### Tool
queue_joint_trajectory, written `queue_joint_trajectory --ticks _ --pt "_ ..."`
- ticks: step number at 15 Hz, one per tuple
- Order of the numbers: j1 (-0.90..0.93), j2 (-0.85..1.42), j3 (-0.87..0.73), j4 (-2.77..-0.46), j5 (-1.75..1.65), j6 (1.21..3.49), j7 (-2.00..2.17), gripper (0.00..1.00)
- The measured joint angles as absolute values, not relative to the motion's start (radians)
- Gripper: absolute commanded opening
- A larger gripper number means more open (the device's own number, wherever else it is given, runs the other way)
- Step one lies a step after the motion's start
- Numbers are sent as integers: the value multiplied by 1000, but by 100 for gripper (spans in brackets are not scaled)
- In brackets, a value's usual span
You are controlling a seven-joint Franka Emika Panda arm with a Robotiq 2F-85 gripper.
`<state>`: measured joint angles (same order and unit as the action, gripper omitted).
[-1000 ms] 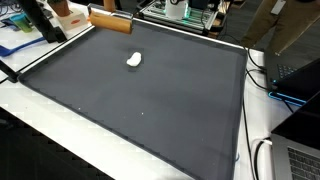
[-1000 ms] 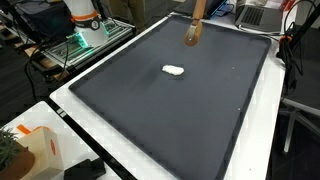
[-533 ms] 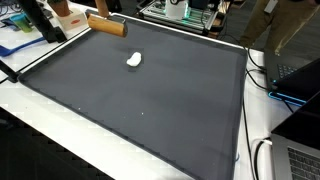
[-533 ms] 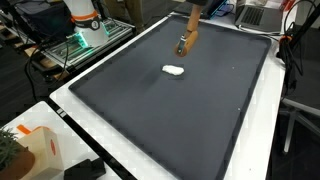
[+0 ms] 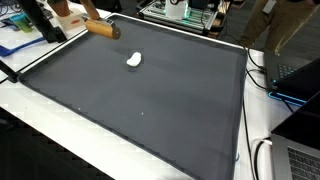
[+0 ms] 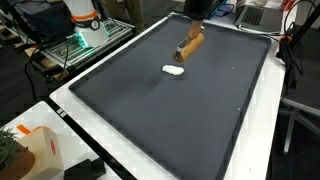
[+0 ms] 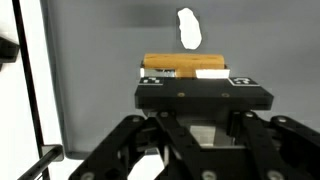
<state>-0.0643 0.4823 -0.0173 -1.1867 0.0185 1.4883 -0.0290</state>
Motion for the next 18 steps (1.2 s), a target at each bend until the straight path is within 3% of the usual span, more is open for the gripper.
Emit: queue_joint_trajectory --ticks 1,13,14,18 --pt "-64 490 -17 -1175 20 1485 -24 22" --pt "-83 693 -43 -963 25 1324 108 22" --pt "-91 718 -46 -935 31 1306 127 47" --pt "-91 736 -46 -924 30 1309 128 47"
